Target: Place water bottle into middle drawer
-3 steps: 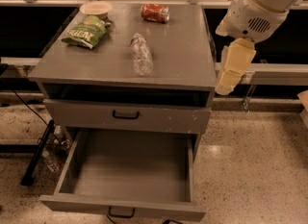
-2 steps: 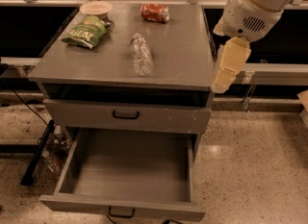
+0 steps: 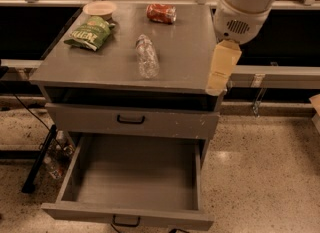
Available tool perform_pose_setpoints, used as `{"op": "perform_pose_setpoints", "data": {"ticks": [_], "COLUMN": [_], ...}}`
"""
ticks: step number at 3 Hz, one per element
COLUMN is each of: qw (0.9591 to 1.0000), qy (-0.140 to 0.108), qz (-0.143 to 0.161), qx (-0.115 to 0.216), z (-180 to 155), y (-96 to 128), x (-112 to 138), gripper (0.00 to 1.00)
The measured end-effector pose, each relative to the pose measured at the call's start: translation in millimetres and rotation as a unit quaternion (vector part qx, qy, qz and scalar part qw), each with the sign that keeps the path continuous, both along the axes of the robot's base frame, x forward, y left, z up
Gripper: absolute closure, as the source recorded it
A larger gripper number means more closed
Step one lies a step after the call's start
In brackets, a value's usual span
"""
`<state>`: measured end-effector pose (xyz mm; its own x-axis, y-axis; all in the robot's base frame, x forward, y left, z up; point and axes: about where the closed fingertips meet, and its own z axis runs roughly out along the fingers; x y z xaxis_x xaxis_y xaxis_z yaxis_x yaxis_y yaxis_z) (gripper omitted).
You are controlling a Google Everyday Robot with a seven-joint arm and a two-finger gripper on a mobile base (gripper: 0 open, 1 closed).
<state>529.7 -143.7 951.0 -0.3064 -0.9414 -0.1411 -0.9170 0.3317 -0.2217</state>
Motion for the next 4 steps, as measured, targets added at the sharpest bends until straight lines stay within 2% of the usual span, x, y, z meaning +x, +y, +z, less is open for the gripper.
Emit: {"op": "perform_pose_setpoints", "data": {"ticks": [1, 2, 3, 4], "qw": [0.9997, 0.9998, 0.9983, 0.9932], "qy": [-0.003, -0.005, -0.024, -0.045], "qz": [-0.02, -0.019, 0.002, 0.031], "qx": [-0.016, -0.01, 0.054, 0.102], "z": [-2.3, -2.1, 0.6, 15.3], "y": [5.0, 5.9, 15.9, 42.3], "x": [9.1, 9.6, 13.7, 29.7], "gripper": [0.0, 0.0, 0.0, 0.0]}}
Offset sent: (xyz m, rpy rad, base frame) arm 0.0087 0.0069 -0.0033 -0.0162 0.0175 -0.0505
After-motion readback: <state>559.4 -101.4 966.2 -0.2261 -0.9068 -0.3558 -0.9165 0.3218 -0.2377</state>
